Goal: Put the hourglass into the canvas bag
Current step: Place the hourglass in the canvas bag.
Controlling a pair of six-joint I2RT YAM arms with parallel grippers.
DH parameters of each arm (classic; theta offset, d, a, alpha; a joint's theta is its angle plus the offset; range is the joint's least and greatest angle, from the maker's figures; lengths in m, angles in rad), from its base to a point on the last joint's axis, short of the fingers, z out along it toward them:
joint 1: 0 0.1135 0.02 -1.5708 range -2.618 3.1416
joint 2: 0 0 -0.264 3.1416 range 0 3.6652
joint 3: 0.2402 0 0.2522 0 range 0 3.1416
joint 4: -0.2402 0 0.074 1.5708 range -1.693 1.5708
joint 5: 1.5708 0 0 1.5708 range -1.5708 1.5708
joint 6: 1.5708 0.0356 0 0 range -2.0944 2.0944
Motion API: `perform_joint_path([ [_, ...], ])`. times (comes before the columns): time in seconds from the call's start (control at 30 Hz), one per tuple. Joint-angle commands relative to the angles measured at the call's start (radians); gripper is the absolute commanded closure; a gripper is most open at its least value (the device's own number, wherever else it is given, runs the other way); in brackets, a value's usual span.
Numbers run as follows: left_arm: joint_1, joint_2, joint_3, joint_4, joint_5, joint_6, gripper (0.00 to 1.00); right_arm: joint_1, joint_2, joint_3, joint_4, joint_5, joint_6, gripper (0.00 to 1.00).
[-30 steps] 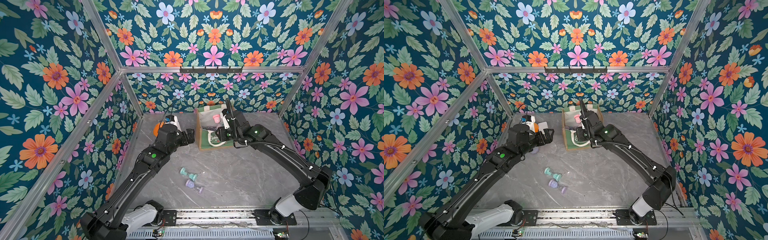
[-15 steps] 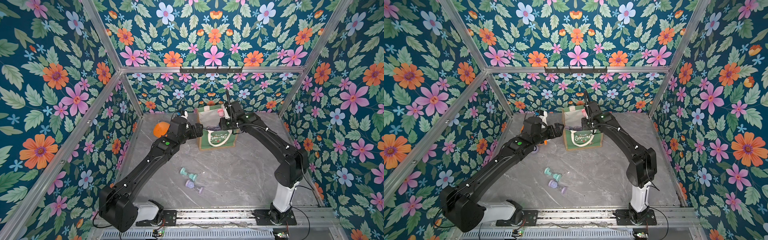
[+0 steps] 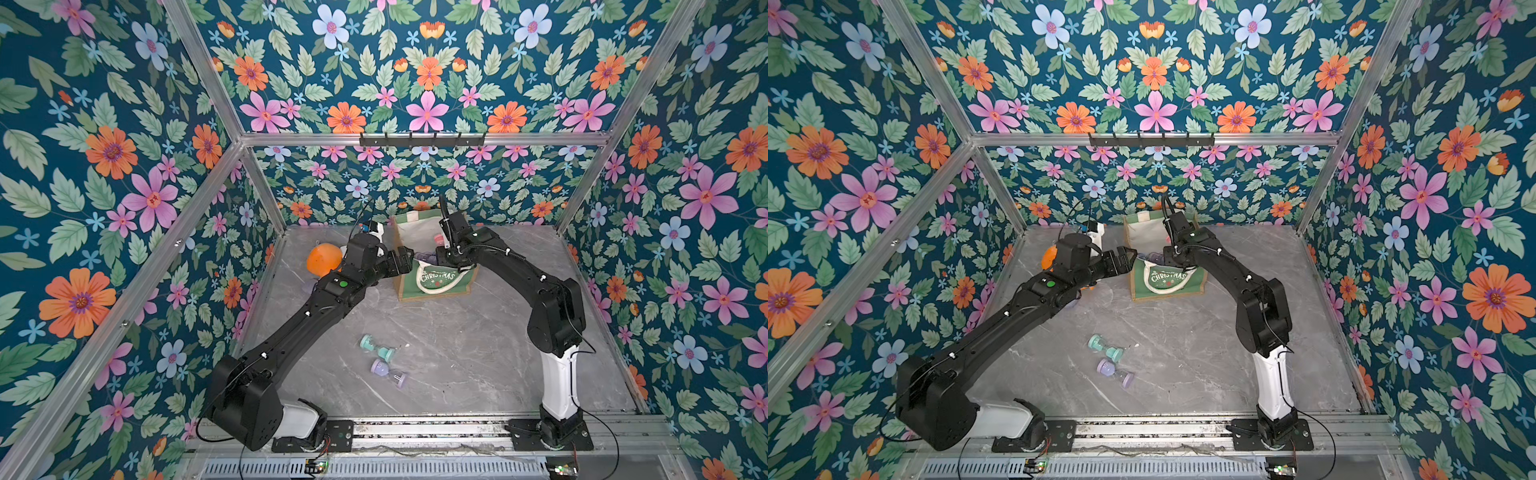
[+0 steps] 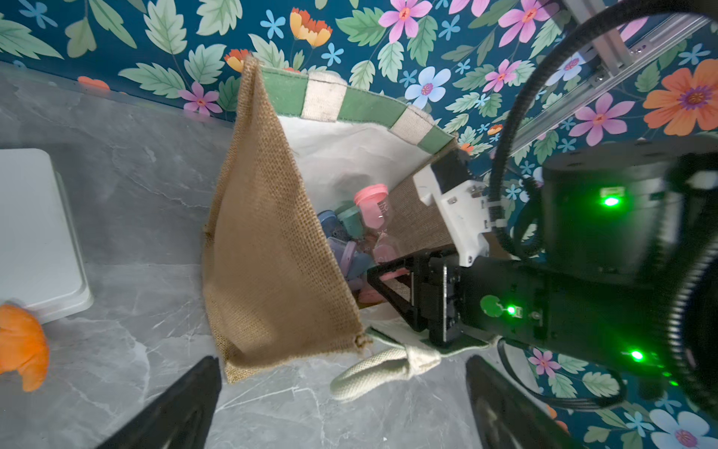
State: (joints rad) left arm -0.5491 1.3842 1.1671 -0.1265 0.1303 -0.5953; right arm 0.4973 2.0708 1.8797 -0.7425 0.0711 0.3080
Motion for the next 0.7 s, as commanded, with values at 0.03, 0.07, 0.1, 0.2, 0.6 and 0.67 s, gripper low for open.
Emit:
perform_joint_path([
  [0.03,0.002,-0.006,-0.009,0.046,0.025,0.002,0.0,0.0,0.018,-0.033,0.008,0.031,0.016,0.62],
  [0.07,0.001,-0.007,-0.01,0.045,0.025,0.0,0.0,0.001,0.027,-0.029,0.002,0.036,0.014,0.61],
  [0.1,0.002,-0.011,-0.011,0.046,0.025,0.001,0.0,0.001,0.036,-0.024,-0.004,0.04,0.014,0.6],
  [0.2,0.002,-0.021,-0.021,0.053,0.029,0.0,0.0,0.001,0.047,-0.014,-0.02,0.059,0.014,0.56],
  [0.6,0.002,-0.036,-0.03,0.055,0.01,0.002,0.0,0.001,0.015,0.046,-0.053,0.077,-0.005,0.35],
  [0.67,0.002,-0.038,-0.026,0.044,0.002,0.0,0.0,0.002,0.002,0.079,-0.077,0.071,-0.008,0.31],
])
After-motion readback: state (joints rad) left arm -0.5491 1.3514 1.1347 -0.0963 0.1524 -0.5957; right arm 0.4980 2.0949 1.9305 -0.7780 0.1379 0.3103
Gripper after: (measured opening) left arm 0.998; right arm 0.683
